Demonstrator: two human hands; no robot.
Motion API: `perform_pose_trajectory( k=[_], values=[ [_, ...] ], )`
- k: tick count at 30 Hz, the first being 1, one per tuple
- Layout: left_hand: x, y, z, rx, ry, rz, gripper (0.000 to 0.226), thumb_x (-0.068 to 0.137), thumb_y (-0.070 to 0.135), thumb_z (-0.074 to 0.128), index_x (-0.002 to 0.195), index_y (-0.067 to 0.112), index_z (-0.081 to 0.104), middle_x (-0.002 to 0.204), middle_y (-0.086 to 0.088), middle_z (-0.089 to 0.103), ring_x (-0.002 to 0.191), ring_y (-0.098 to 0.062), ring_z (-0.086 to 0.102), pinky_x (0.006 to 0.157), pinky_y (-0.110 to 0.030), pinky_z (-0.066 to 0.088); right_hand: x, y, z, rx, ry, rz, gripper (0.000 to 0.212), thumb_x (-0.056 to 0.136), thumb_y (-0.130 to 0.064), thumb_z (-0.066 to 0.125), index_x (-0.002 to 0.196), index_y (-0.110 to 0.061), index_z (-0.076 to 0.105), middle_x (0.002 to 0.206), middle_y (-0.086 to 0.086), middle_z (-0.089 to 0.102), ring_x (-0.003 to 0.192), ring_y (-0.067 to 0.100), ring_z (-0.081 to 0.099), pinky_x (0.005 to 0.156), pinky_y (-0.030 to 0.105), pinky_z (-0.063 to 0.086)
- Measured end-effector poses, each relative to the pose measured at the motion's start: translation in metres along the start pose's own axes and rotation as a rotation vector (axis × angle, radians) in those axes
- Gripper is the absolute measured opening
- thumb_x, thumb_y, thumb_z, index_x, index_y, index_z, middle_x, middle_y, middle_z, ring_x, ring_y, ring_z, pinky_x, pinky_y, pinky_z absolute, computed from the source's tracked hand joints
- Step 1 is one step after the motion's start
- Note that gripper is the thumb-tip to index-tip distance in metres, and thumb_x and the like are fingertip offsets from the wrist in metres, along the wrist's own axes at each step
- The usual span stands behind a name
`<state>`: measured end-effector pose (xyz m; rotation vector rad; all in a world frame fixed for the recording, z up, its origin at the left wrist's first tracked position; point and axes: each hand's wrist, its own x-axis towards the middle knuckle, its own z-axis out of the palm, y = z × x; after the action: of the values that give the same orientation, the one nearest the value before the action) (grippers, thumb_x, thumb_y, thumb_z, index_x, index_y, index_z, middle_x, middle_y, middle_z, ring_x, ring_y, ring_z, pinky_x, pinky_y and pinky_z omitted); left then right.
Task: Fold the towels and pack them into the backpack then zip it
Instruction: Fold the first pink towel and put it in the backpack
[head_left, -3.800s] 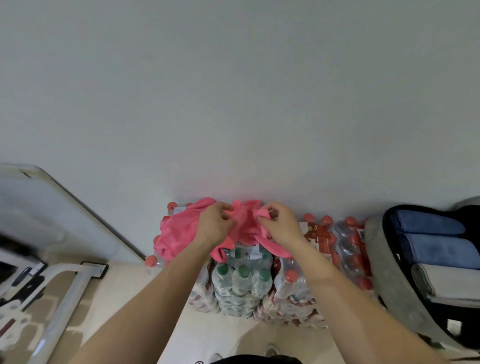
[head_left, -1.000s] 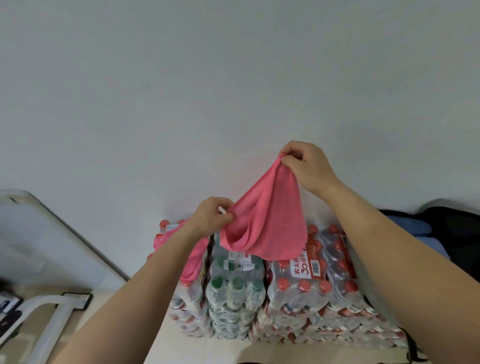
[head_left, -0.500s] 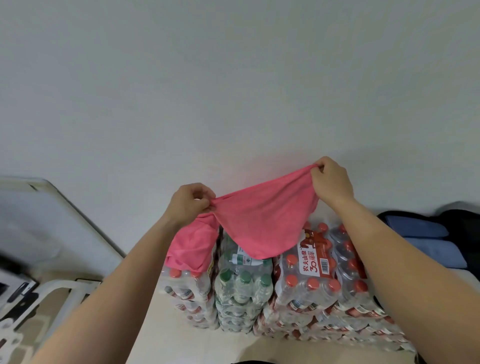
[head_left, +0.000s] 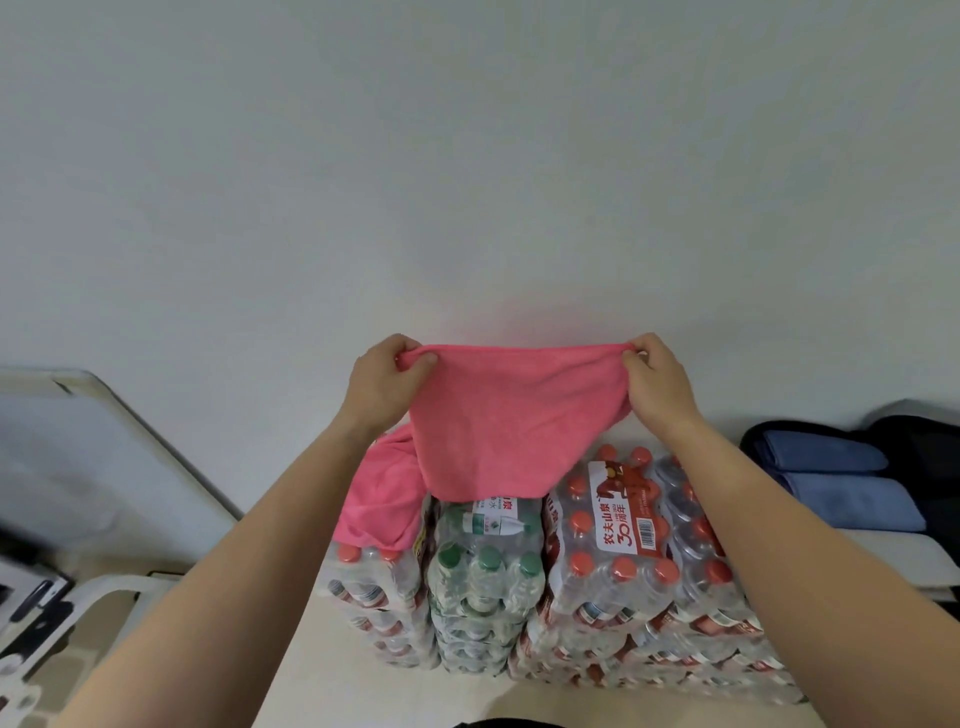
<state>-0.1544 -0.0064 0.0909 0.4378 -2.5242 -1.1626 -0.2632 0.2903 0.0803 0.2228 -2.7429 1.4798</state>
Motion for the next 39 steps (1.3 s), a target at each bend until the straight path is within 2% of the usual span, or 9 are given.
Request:
perform_pose_trajectory(
  k=[4, 11, 15, 18, 23, 26, 30, 34, 39],
  values=[
    [-0.002, 0.000, 0.008, -0.085, 0.054, -0.035, 0.014, 0.094, 0.028, 0.061, 0.101, 0.016, 0.061, 0.091, 0.007, 0.063, 0.082, -0.011, 0.056, 0.068, -0.023, 0.040, -0.010, 0.016, 0.003, -0.002, -0.034, -0.016, 0.017, 0.104, -0.022, 0.040, 0.113, -0.015, 0.054, 0.109, -0.001, 0.058, 0.102, 0.016, 0.053, 0.084, 0.029, 0.037],
    [0.007, -0.014, 0.038, -0.025, 0.032, -0.123, 0.026, 0.098, 0.035, 0.056, 0.113, 0.014, 0.060, 0.103, 0.005, 0.059, 0.093, -0.012, 0.053, 0.082, -0.023, 0.036, -0.001, 0.041, 0.001, -0.115, -0.043, 0.058, 0.020, 0.103, -0.026, 0.044, 0.113, -0.015, 0.058, 0.104, -0.003, 0.057, 0.095, 0.016, 0.053, 0.079, 0.027, 0.035],
    [0.015, -0.031, 0.068, 0.060, -0.003, -0.152, 0.024, 0.098, 0.037, 0.053, 0.106, 0.016, 0.061, 0.096, 0.004, 0.062, 0.090, -0.016, 0.056, 0.078, -0.028, 0.039, 0.009, 0.065, 0.006, -0.251, -0.004, 0.123, 0.022, 0.101, -0.036, 0.045, 0.104, -0.019, 0.058, 0.092, -0.002, 0.059, 0.087, 0.021, 0.055, 0.073, 0.032, 0.039],
    [0.022, -0.042, 0.086, 0.104, -0.007, -0.154, 0.015, 0.092, 0.038, 0.062, 0.093, 0.024, 0.067, 0.091, 0.008, 0.067, 0.087, -0.015, 0.061, 0.077, -0.030, 0.046, 0.015, 0.082, 0.012, -0.325, 0.037, 0.062, 0.015, 0.098, -0.032, 0.050, 0.096, -0.021, 0.059, 0.094, 0.002, 0.063, 0.085, 0.024, 0.056, 0.073, 0.034, 0.042],
    [0.029, -0.048, 0.103, 0.019, -0.013, -0.194, 0.009, 0.089, 0.030, 0.067, 0.084, 0.024, 0.071, 0.078, 0.008, 0.070, 0.061, -0.006, 0.067, 0.067, -0.023, 0.050, 0.024, 0.097, 0.019, -0.072, 0.076, 0.085, 0.010, 0.095, -0.018, 0.058, 0.097, -0.015, 0.067, 0.094, 0.001, 0.068, 0.080, 0.015, 0.064, 0.080, 0.031, 0.052],
    [0.022, -0.056, 0.110, 0.012, -0.043, -0.168, 0.009, 0.090, 0.026, 0.067, 0.084, 0.021, 0.071, 0.075, 0.008, 0.070, 0.069, -0.004, 0.067, 0.072, -0.021, 0.051, 0.020, 0.098, 0.024, 0.136, 0.043, 0.169, 0.012, 0.096, -0.003, 0.056, 0.098, -0.011, 0.064, 0.090, 0.006, 0.065, 0.063, 0.001, 0.064, 0.057, 0.015, 0.051],
    [0.009, -0.073, 0.115, 0.023, -0.087, -0.198, 0.006, 0.089, 0.026, 0.069, 0.084, 0.022, 0.071, 0.075, 0.009, 0.070, 0.077, -0.014, 0.068, 0.079, -0.033, 0.055, 0.015, 0.109, 0.032, 0.253, -0.006, 0.259, 0.015, 0.094, 0.003, 0.057, 0.097, -0.009, 0.063, 0.095, 0.013, 0.065, 0.068, 0.021, 0.070, 0.056, 0.028, 0.056],
    [0.006, -0.087, 0.119, -0.069, -0.112, -0.279, 0.007, 0.091, 0.024, 0.067, 0.086, 0.019, 0.070, 0.074, 0.002, 0.073, 0.067, -0.017, 0.072, 0.072, -0.042, 0.061, 0.010, 0.125, 0.038, 0.251, -0.040, 0.297, 0.023, 0.090, 0.005, 0.061, 0.085, -0.017, 0.065, 0.089, 0.010, 0.065, 0.075, 0.031, 0.072, 0.070, 0.036, 0.060],
    [0.018, -0.088, 0.131, -0.077, -0.106, -0.322, 0.009, 0.096, 0.019, 0.061, 0.094, 0.013, 0.066, 0.084, -0.006, 0.072, 0.060, -0.019, 0.071, 0.064, -0.038, 0.062, 0.018, 0.140, 0.047, 0.255, -0.067, 0.382, 0.020, 0.093, 0.003, 0.058, 0.088, -0.016, 0.062, 0.092, 0.015, 0.066, 0.073, 0.025, 0.072, 0.072, 0.037, 0.061]
  ],
)
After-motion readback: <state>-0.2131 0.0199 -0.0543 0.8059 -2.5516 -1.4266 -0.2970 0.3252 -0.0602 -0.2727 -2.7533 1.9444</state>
